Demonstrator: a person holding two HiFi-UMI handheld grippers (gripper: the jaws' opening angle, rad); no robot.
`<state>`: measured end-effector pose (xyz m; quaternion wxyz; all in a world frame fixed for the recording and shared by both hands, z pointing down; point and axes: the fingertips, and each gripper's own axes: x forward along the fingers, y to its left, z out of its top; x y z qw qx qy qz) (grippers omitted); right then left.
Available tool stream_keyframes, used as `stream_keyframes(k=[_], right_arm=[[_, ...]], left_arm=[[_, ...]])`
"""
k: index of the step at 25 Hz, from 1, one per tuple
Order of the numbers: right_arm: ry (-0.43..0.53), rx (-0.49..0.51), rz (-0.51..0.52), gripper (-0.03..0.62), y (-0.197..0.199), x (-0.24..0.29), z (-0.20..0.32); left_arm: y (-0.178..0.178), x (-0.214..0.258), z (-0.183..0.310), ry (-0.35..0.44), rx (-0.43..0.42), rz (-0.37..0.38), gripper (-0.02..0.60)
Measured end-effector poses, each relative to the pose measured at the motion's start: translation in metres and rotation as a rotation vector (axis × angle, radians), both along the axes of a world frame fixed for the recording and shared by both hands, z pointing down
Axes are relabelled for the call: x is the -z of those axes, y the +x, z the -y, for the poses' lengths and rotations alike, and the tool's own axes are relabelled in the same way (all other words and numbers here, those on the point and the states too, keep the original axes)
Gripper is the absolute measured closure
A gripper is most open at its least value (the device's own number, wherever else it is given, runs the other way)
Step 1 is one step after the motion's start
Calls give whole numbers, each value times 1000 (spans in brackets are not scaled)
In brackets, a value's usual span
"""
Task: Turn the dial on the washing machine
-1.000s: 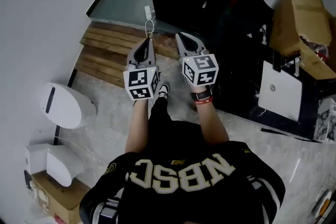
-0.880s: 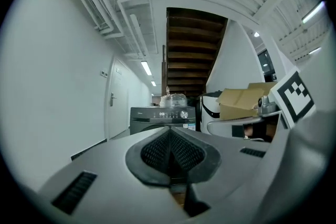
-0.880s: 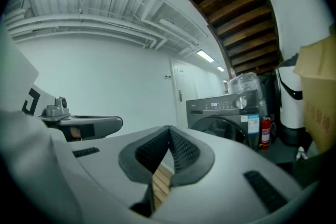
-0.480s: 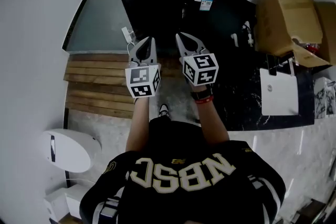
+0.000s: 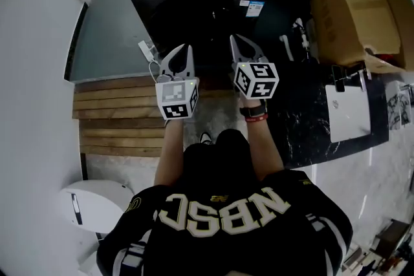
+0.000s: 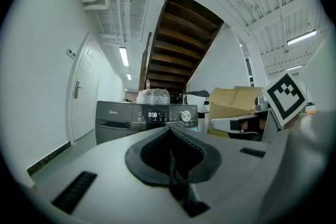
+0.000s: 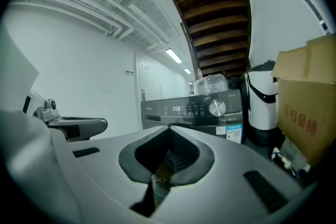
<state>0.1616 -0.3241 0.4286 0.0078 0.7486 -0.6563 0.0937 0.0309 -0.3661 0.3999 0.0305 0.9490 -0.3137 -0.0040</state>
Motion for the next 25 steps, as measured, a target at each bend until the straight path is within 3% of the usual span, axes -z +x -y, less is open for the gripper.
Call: stream_keyframes(k=[9,15,25], right_arm=[[-59,-34,-37,586,36,-15,13],[-69,-35,-68,582,78,-13,35],[-112,15,-285,544,138,9,95]], left_arm=[[63,-21,14,-46,-106,11,566],[111,-21,34,-38,-128,24,566],[172,-17,79,-39,-120,22,566]])
